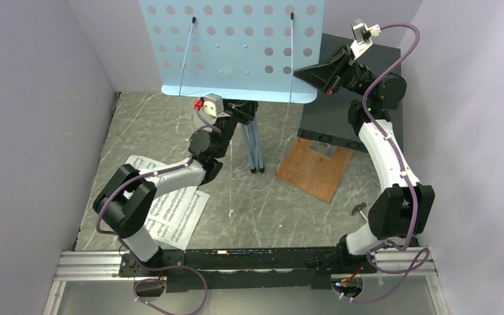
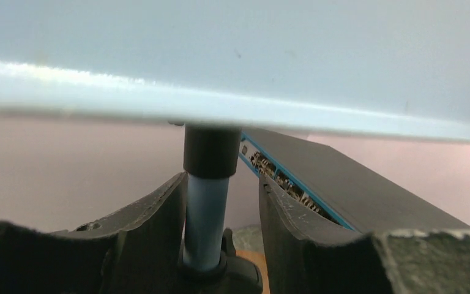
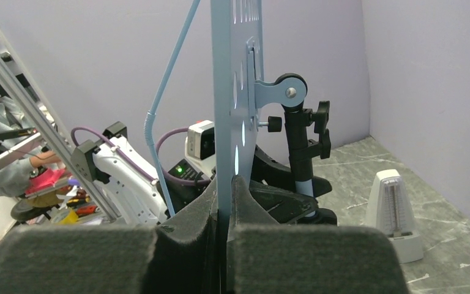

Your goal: Set up the instrument practice props

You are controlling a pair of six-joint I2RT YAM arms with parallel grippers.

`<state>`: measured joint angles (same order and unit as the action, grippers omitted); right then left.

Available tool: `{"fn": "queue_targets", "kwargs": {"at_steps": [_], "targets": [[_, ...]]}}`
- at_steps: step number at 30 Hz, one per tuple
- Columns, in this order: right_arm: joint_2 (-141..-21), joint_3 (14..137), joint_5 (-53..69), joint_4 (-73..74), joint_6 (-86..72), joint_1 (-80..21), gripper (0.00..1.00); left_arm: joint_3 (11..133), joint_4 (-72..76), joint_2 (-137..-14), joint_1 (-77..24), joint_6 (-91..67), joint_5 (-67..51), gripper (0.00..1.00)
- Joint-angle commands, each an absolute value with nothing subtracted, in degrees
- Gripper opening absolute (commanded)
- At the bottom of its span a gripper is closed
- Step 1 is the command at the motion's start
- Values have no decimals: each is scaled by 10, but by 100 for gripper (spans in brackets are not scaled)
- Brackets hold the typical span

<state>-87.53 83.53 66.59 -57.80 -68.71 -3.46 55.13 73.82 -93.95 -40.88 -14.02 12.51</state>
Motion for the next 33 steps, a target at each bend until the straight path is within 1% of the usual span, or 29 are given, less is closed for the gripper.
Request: {"fn": "queue_targets", "kwargs": {"at_steps": [1, 3, 4, 5, 6, 7, 8, 9, 10, 11, 12, 16, 19, 20, 21, 22, 25, 30, 33], "targets": [[-833, 841, 634, -588, -699, -47, 0, 588, 805, -957, -416, -98, 150, 52], [-829, 841, 635, -580, -693, -51, 0, 593, 810, -965, -418, -86, 155, 52], [-828, 840, 634, -576, -687, -54, 0, 595, 812, -967, -420, -82, 160, 50], [-824, 839, 635, -566, -681, -55, 0, 596, 815, -968, -421, -77, 161, 45], [-821, 837, 635, -555, -672, -58, 0, 597, 814, -966, -421, -71, 159, 38], [-816, 834, 634, -538, -659, -59, 0, 599, 809, -961, -422, -65, 155, 25], [-809, 832, 632, -510, -642, -59, 0, 602, 802, -954, -423, -59, 152, 14], [-800, 830, 625, -468, -618, -59, 0, 603, 792, -944, -423, -56, 146, 7], [-788, 828, 616, -421, -590, -59, 0, 606, 782, -934, -424, -53, 142, 3], [-772, 827, 602, -361, -553, -59, 1, 608, 774, -924, -425, -48, 137, 0], [-756, 825, 582, -304, -516, -60, 11, 610, 766, -912, -426, -43, 134, 0], [-687, 806, 464, -92, -401, -60, 58, 604, 730, -867, -428, -26, 124, 0], [-654, 811, 414, 13, -355, -59, 79, 587, 722, -839, -430, -20, 118, 0], [-646, 814, 401, 29, -345, -59, 82, 583, 720, -834, -430, -17, 117, 0], [-635, 815, 390, 50, -338, -59, 89, 578, 715, -826, -431, -15, 116, 0], [-626, 817, 377, 66, -332, -58, 93, 574, 708, -817, -432, -15, 117, 0], [-589, 823, 321, 107, -312, -59, 99, 564, 688, -786, -433, -12, 122, 0], [-505, 782, 230, 145, -283, -58, 99, 567, 630, -740, -433, -17, 169, 0], [-453, 734, 209, 143, -261, -58, 99, 573, 593, -713, -433, -20, 171, 0]]}}
